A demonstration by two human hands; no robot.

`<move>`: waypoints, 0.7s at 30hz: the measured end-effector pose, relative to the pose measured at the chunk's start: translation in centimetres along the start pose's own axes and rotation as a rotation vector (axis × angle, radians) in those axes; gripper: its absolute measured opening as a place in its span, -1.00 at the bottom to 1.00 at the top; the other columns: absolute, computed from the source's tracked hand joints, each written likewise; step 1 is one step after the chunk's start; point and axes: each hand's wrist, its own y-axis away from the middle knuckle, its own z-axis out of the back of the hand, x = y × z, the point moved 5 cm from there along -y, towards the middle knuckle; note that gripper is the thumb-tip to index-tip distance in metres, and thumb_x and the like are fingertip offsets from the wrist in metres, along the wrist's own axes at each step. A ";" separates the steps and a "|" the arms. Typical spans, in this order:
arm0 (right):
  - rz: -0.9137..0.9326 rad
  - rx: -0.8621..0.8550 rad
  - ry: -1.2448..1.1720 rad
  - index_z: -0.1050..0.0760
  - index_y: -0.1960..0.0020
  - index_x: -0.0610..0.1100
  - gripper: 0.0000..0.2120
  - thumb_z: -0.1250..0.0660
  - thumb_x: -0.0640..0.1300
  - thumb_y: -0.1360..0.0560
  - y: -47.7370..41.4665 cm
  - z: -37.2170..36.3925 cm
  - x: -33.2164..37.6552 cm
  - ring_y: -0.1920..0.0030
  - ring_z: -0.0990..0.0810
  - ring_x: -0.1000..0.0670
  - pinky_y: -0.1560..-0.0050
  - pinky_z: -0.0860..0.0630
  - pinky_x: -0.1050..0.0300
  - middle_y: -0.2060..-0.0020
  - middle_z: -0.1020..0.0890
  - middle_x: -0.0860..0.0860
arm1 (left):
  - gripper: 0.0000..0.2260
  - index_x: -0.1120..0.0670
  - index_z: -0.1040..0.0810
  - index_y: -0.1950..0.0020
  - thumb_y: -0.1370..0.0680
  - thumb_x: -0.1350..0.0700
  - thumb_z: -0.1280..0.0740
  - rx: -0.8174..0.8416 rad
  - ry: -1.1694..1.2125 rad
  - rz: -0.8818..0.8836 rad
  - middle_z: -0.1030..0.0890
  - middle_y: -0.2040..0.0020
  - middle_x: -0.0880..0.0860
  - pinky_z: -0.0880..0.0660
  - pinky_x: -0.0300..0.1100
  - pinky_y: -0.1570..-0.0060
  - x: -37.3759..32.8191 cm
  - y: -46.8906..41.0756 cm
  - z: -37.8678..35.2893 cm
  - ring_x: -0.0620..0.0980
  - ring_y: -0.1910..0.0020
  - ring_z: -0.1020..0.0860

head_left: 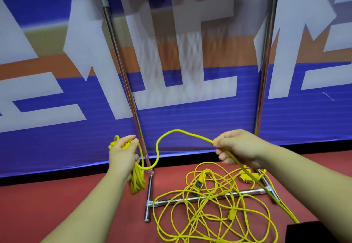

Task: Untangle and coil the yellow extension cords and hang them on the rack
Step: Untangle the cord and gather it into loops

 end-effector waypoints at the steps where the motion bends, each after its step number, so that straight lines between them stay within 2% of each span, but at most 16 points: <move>1: -0.018 0.001 0.039 -0.61 -0.02 -0.24 -0.88 -0.38 -0.19 -0.55 0.0 -0.2 -0.1 0.41 -0.61 0.02 0.37 -0.58 0.18 0.32 -0.65 -0.10 | -0.86 0.09 -0.64 -0.15 -0.60 0.17 -0.38 0.003 0.003 -0.009 -0.43 0.34 0.12 -0.36 -0.18 0.46 -0.1 -0.1 0.1 -0.01 0.55 -0.36; 5: -0.041 -0.031 0.139 -0.66 0.04 -0.23 -0.84 -0.41 -0.13 -0.52 -0.4 -1.1 -0.2 0.49 -0.50 0.06 0.45 -0.48 0.22 0.37 -0.62 -0.08 | -0.88 0.13 -0.62 -0.14 -0.62 0.20 -0.34 0.127 0.074 -0.087 -0.42 0.33 0.14 -0.40 -0.17 0.46 -2.8 1.2 -0.9 -0.01 0.53 -0.35; 8: -0.052 -0.069 0.129 -0.65 0.06 -0.22 -0.83 -0.44 -0.10 -0.50 -0.7 -2.0 -0.2 0.52 -0.41 0.08 0.50 -0.40 0.27 0.44 -0.55 -0.03 | -0.88 0.12 -0.60 -0.14 -0.64 0.21 -0.32 0.256 0.122 -0.139 -0.40 0.32 0.14 -0.38 -0.20 0.49 -5.4 3.3 -2.3 -0.03 0.52 -0.34; 12: -0.048 -0.104 -0.008 -0.61 0.11 -0.19 -0.85 -0.42 -0.10 -0.51 -0.6 -2.9 0.0 0.53 -0.37 0.08 0.47 -0.39 0.27 0.45 -0.49 -0.02 | -0.90 0.05 -0.63 -0.09 -0.62 0.19 -0.35 0.369 0.107 -0.186 -0.40 0.33 0.17 -0.41 -0.13 0.43 -7.1 5.5 -4.0 0.04 0.51 -0.34; 17: 0.043 -0.058 -0.281 -0.66 -0.03 -0.23 -0.80 -0.32 -0.13 -0.58 0.3 -3.5 1.7 0.49 -0.35 0.11 0.42 -0.38 0.26 0.43 -0.47 0.03 | -0.88 0.06 -0.63 -0.07 -0.63 0.21 -0.32 0.435 0.133 -0.158 -0.41 0.31 0.15 -0.39 -0.16 0.46 -7.6 7.2 -4.9 0.01 0.54 -0.32; 21: 0.163 -0.074 -0.310 -0.65 -0.06 -0.16 -0.85 -0.34 -0.13 -0.58 0.8 -3.7 2.7 0.46 -0.38 0.11 0.37 -0.41 0.25 0.35 -0.50 0.03 | -0.86 0.05 -0.64 -0.06 -0.64 0.22 -0.29 0.481 0.182 -0.102 -0.40 0.32 0.10 -0.37 -0.21 0.53 -7.8 8.6 -5.8 -0.03 0.56 -0.30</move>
